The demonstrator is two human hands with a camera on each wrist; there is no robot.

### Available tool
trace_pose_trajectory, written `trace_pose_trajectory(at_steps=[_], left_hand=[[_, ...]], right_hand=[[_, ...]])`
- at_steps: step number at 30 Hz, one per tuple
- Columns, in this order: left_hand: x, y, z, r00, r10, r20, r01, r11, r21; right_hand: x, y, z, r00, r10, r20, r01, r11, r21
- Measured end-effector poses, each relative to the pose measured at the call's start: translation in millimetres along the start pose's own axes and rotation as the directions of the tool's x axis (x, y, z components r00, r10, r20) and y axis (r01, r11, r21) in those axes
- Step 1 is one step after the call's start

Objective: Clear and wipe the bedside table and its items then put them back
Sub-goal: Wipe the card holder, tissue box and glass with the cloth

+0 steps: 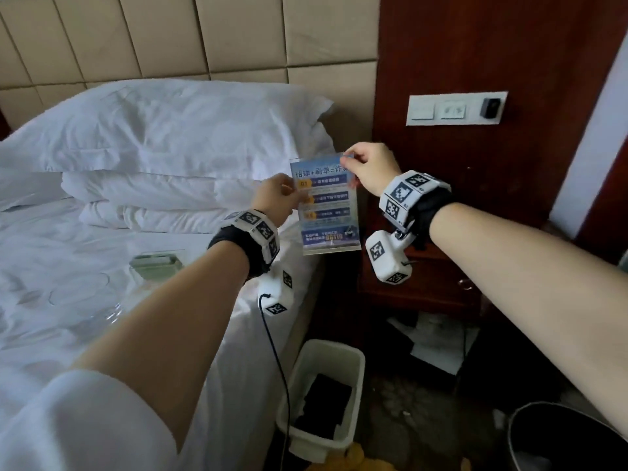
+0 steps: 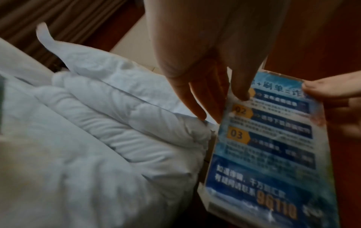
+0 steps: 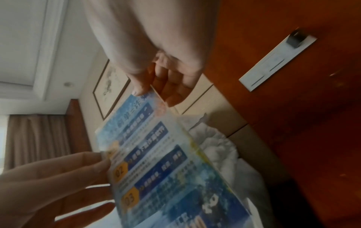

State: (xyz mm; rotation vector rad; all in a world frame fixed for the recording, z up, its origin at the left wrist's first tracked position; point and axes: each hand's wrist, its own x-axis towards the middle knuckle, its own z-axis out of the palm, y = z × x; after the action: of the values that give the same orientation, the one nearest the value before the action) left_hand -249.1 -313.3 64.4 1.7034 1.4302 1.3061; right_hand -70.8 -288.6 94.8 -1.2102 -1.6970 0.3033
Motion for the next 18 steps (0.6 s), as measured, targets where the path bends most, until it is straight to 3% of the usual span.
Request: trace_pose_trajectory(at_steps=[4, 9, 14, 18], left_hand=[[-2.4, 22.5, 55.0, 0.988, 0.079, 0.136, -0.062, 0.990, -0.125], [11.1, 30.7, 116.7, 0.982, 0.129, 0.140, -0.118, 0.989, -0.089], [35.4, 26.6, 158.7, 0.985, 0.133, 0.111, -0.127, 0.990, -0.062], [56.9, 17.2, 189.4, 0.986, 0.117, 0.115, -0.115, 0.993, -0.020]], right_hand=[[-11.2, 38.1, -49.4, 0.998, 0.054, -0.043, -0.054, 0.998, -0.010], [-29.4, 85.4, -106.9, 0.967, 0.221, -0.124, -0.227, 0.973, -0.035], [-47.3, 150.7, -147.1, 0.910, 0.368, -0.192, -0.408, 0.874, -0.262], [-47.7, 208.6, -156.0, 0.848, 0.497, -0.182, -0.524, 0.739, -0.424]])
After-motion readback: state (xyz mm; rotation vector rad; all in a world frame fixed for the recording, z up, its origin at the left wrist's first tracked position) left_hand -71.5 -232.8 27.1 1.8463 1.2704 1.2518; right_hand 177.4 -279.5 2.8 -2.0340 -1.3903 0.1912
